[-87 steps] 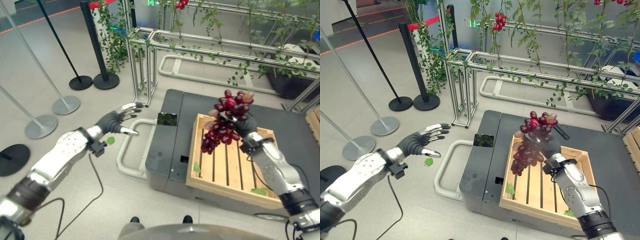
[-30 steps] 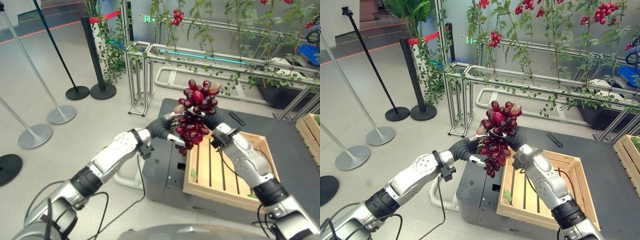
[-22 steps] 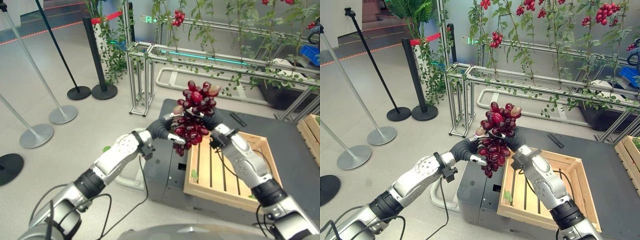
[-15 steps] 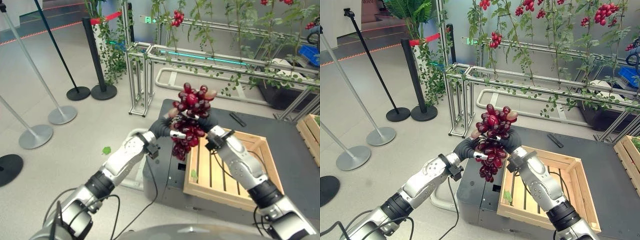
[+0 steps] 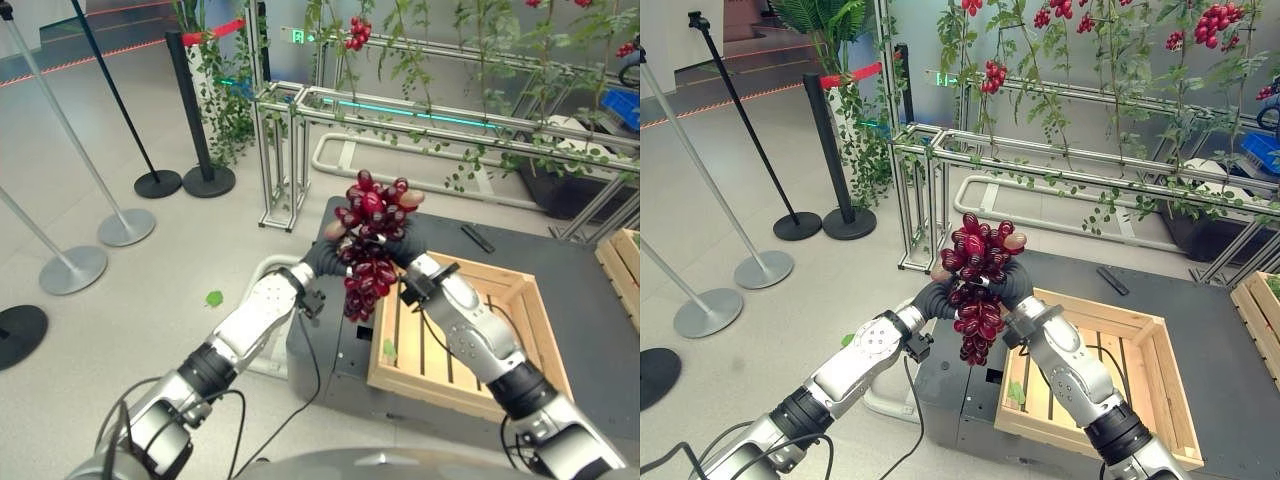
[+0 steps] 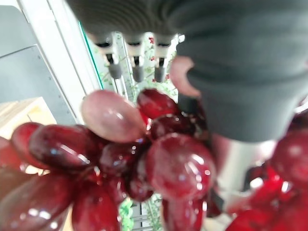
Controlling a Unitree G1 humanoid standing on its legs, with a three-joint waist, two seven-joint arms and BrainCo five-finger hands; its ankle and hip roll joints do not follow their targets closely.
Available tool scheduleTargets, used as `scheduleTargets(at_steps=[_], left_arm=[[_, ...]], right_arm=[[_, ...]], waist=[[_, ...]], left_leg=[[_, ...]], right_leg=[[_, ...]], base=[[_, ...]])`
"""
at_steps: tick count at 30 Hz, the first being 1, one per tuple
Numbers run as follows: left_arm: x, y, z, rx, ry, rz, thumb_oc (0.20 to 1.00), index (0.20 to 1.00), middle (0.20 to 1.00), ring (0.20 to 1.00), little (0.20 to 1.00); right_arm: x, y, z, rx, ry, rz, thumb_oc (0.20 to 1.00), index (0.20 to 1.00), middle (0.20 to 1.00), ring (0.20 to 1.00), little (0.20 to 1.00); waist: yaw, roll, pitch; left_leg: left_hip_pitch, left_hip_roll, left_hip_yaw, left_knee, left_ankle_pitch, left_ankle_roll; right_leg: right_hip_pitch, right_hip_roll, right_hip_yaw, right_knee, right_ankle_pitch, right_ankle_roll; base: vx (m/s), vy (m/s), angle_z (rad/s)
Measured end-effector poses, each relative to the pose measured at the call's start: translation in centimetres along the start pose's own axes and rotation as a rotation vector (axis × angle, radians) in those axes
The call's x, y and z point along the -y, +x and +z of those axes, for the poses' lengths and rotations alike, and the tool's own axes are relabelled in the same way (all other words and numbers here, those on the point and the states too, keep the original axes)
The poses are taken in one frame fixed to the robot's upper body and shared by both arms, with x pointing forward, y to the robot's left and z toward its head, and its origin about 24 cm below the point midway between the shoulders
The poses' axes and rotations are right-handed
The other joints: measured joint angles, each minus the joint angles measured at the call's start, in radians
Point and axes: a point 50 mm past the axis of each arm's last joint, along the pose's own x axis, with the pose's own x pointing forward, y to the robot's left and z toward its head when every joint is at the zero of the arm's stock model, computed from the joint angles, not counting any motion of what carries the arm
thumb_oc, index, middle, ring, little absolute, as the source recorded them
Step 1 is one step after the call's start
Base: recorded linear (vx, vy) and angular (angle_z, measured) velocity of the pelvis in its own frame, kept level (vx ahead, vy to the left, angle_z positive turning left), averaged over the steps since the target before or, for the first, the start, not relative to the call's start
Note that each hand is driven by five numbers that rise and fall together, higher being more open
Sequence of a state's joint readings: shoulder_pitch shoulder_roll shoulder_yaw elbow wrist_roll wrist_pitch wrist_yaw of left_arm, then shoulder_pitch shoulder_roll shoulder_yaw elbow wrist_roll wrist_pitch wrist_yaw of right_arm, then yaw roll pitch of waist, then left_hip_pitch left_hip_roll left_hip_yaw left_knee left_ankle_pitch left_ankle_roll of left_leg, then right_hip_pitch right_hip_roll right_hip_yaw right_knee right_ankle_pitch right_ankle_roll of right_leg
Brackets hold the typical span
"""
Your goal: Pick up the fruits from the basket on one side to the basket on the other side
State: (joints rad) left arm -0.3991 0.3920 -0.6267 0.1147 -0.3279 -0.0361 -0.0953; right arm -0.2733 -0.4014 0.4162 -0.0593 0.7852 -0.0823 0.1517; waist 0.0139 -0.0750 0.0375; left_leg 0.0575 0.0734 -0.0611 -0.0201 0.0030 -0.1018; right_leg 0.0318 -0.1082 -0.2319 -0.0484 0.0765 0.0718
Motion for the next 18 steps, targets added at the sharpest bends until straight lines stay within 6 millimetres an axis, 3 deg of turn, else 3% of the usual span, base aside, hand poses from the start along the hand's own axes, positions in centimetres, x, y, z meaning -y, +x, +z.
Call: scheduleTargets(at_steps=[3, 5, 6, 7, 18], left_arm=[[-0.03, -0.01, -0.05, -0.001, -0.001, 0.003, 1.0, 1.0, 1.0, 1.0, 1.0], [0.01, -0.05, -0.05, 0.003, -0.002, 0.002, 0.539, 0.539, 0.539, 0.539, 0.539], [0.02, -0.06, -0.04, 0.005, -0.001, 0.001, 0.25, 0.25, 0.25, 0.25, 0.25], [0.02, -0.06, -0.03, 0.006, -0.002, 0.0, 0.2, 0.2, 0.2, 0.2, 0.2], [0.12, -0.17, -0.15, 0.007, -0.025, -0.003, 0.2, 0.2, 0.2, 0.2, 0.2]], right_arm=[[-0.1, 0.09, -0.03, -0.002, -0.002, -0.001, 0.2, 0.2, 0.2, 0.2, 0.2], [-0.12, 0.12, -0.03, -0.003, -0.003, 0.0, 0.2, 0.2, 0.2, 0.2, 0.2], [-0.1, 0.16, 0.04, -0.001, -0.006, 0.0, 0.2, 0.2, 0.2, 0.2, 0.2], [-0.1, 0.21, 0.1, 0.0, -0.008, 0.001, 0.2, 0.2, 0.2, 0.2, 0.2], [-0.33, 0.58, 0.34, 0.009, -0.011, 0.01, 0.2, 0.2, 0.2, 0.2, 0.2]], waist=[[0.001, 0.001, 0.001], [0.001, 0.003, 0.002], [0.001, 0.005, 0.003], [0.001, 0.006, 0.004], [0.0, 0.012, 0.008]], left_leg=[[0.0, 0.0, 0.002, -0.001, 0.0, 0.0], [0.001, 0.0, 0.002, -0.003, 0.0, 0.0], [0.001, 0.0, 0.002, -0.003, 0.0, 0.0], [0.001, 0.0, 0.002, -0.003, 0.0, 0.0], [0.001, 0.0, 0.002, -0.006, 0.0, 0.0]], right_leg=[[0.0, 0.0, 0.002, -0.002, 0.001, 0.001], [0.0, 0.0, 0.002, -0.004, 0.002, -0.001], [0.0, 0.0, 0.002, -0.005, 0.003, -0.002], [0.0, 0.001, 0.003, -0.006, 0.003, -0.002], [0.003, 0.001, 0.003, -0.014, 0.005, -0.001]], base=[[0.0, 0.0, 0.0], [0.0, 0.0, 0.0], [0.0, 0.0, 0.0], [0.0, 0.0, 0.0], [0.0, 0.0, 0.0]])
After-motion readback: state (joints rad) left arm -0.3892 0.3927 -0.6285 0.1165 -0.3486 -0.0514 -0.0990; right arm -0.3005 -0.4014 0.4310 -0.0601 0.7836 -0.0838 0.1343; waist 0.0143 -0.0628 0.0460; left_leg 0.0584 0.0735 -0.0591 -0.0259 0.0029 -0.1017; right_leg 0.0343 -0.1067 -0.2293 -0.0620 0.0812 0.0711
